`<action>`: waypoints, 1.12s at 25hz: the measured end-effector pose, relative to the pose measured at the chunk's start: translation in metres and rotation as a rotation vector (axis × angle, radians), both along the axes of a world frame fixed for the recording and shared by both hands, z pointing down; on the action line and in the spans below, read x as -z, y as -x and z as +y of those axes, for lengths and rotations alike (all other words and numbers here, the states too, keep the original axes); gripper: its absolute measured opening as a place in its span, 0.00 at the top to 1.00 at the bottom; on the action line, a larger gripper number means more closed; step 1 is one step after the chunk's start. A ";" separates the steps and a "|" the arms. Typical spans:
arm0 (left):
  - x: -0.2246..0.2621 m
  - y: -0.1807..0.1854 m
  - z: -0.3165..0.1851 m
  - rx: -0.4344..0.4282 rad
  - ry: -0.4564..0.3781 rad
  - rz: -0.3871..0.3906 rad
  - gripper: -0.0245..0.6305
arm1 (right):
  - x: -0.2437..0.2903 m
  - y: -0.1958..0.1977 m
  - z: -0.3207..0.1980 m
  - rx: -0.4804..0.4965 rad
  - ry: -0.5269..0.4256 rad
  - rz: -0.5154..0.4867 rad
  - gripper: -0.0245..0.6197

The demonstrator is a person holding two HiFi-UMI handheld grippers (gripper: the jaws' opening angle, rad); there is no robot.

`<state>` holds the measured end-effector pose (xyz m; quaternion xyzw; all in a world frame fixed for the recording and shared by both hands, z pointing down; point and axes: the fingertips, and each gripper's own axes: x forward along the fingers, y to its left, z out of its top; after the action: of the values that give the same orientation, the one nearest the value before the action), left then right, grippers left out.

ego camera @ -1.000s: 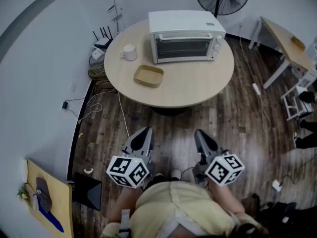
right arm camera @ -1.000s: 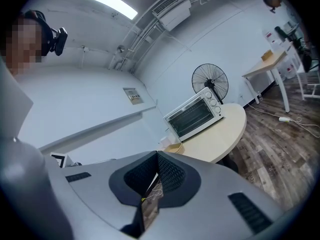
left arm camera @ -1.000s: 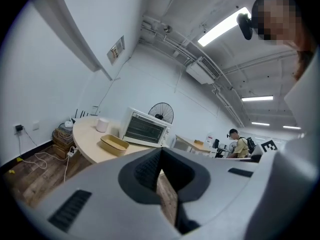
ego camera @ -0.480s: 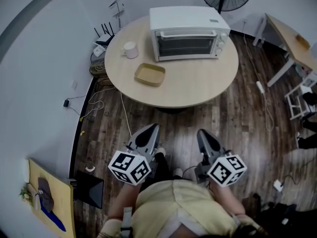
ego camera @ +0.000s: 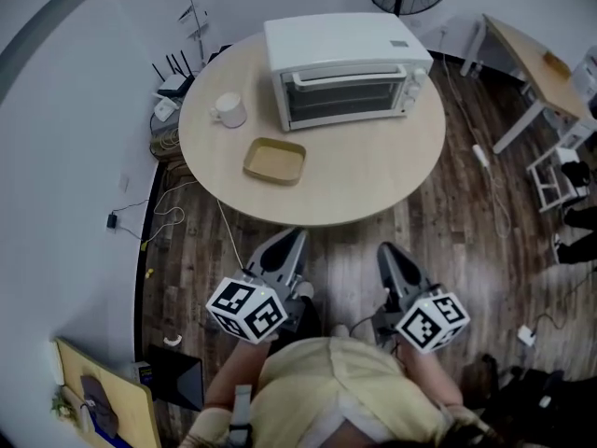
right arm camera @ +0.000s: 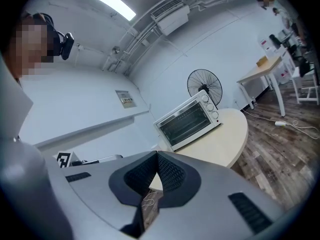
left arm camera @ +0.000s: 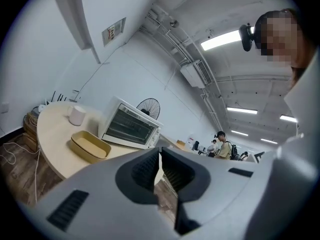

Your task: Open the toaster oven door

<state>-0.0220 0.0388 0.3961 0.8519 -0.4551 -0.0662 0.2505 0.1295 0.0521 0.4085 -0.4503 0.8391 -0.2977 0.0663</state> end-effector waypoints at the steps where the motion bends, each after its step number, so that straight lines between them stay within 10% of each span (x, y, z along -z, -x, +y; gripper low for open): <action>1: -0.001 0.002 -0.007 -0.011 0.003 0.002 0.96 | 0.001 0.003 -0.007 -0.010 0.000 -0.001 0.96; 18: -0.008 0.053 -0.095 -0.113 -0.051 -0.154 0.96 | 0.006 0.039 -0.101 -0.170 0.017 -0.003 0.95; 28: -0.020 0.091 -0.126 -0.094 -0.048 -0.217 0.96 | 0.007 0.056 -0.140 -0.211 0.071 -0.124 0.75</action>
<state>-0.1133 -0.0867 0.4165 0.8801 -0.4375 0.0273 0.1822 0.0732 -0.0879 0.4015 -0.5188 0.7704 -0.3458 0.1331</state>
